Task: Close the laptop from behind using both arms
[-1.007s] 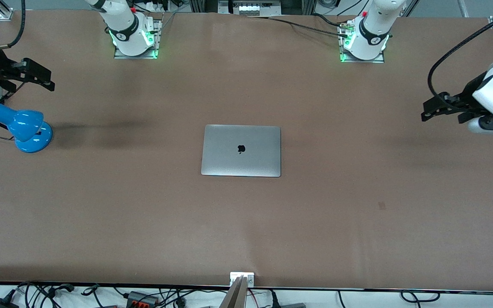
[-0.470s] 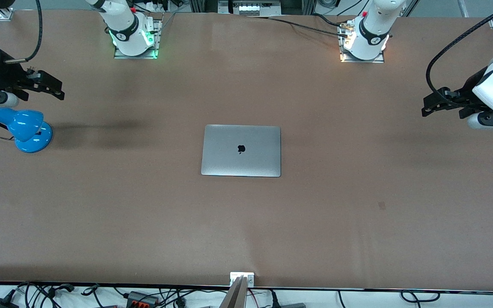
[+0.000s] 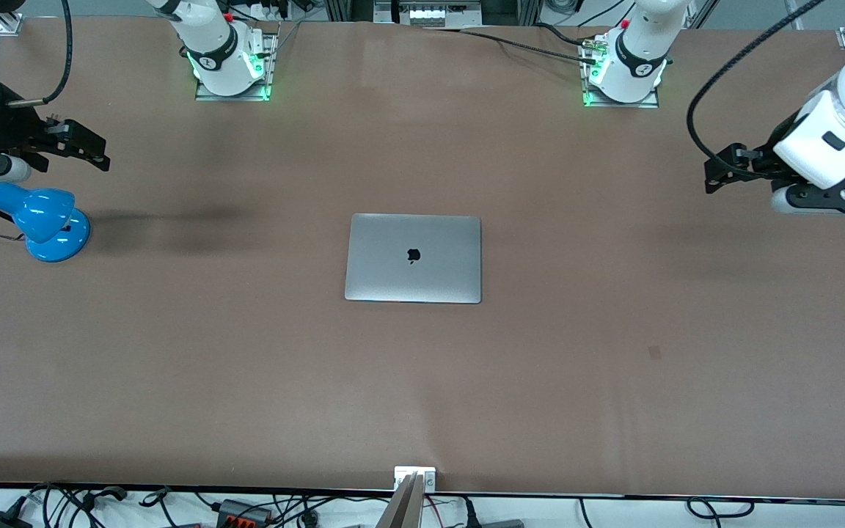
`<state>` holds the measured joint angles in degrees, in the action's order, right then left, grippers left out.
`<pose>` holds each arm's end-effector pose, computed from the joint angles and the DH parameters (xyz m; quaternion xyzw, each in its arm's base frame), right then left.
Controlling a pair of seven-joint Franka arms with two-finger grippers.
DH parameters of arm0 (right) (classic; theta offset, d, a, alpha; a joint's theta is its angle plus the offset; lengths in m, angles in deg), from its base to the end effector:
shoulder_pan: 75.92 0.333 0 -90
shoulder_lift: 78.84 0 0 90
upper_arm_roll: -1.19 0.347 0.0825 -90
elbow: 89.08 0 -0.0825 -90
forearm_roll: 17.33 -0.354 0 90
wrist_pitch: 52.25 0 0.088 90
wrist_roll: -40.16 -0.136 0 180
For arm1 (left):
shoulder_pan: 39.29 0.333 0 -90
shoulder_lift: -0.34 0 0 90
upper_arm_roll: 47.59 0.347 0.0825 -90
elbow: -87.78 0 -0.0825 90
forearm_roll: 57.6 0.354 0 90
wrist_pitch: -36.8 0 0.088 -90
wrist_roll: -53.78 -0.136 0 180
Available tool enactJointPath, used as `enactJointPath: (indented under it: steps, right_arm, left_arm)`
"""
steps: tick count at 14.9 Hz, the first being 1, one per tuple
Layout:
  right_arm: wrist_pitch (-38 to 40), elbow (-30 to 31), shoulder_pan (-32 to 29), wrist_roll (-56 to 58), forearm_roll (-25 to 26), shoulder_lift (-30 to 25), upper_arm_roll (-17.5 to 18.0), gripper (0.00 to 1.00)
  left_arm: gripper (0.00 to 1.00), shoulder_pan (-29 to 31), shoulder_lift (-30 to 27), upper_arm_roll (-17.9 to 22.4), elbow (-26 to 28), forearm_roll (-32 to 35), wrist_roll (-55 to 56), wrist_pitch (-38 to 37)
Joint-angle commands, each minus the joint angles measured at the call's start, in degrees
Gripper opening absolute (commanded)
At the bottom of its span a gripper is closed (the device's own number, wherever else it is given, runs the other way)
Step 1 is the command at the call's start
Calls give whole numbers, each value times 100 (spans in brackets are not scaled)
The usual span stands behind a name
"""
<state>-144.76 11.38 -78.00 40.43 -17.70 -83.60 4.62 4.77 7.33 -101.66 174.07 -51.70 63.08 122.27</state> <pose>0.4940 0.0137 0.5918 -0.9995 -0.0137 0.0279 0.0005 0.5370 -0.0502 0.6081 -0.9991 0.0047 0.0421 0.0093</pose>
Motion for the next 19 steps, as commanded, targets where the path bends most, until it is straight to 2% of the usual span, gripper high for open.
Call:
enactJointPath:
  steps: [1, 2, 3, 4, 5, 7, 9, 10, 12, 13, 15, 17, 19]
  right_arm:
    - [-39, 87, -64, -37, -15, -60, 26, 100]
    - [-47, 52, -82, -37, -15, 10, 26, 100]
    - [-39, 8, -82, -19, -15, 28, 18, 100]
    - [-30, 8, -82, -19, -15, 20, 26, 100]
    - [-21, 8, -82, -19, -6, 19, 18, 100]
    - [-21, 8, -82, -19, -6, 19, 26, 100]
    - [-21, 8, -82, -19, -6, 19, 26, 100]
    - [-12, 8, -82, -19, -6, 19, 26, 100]
    - [-21, 8, -82, -2, -6, 19, 26, 100]
    - [-21, 8, -82, -19, -6, 19, 18, 100]
    - [-21, 8, -82, -19, -6, 19, 26, 100]
    - [-21, 8, -91, -2, -6, 19, 18, 100]
    - [-21, 8, -82, -19, -6, 19, 26, 100]
  left_arm:
    - [100, -106, -92, 300, -17, -185, -314, -65]
    - [100, -542, -119, 736, -16, -185, -306, -56]
    - [100, -1591, -145, 1732, -25, -185, -297, -82]
    - [100, -2358, -145, 2647, -34, -325, -297, -82]
    - [100, -2610, -276, 3213, 36, -865, -323, -91]
    - [100, -2621, -566, 3333, 378, -1047, -481, -74]
    - [100, -2621, -585, 3368, 414, -1090, -902, -170]
    - [100, -2708, -576, 3507, 397, -1073, -982, -101]
    - [100, -3374, -637, 4094, 458, -1047, -878, -65]
    - [100, -3412, -655, 4219, 484, -1047, -877, -30]
    - [100, -3403, -672, 4212, 484, -1020, -869, 23]
    - [100, -3403, -899, 4142, 799, -697, -851, 189]
    - [100, -3403, -1085, 4141, 1029, -695, -799, 313]
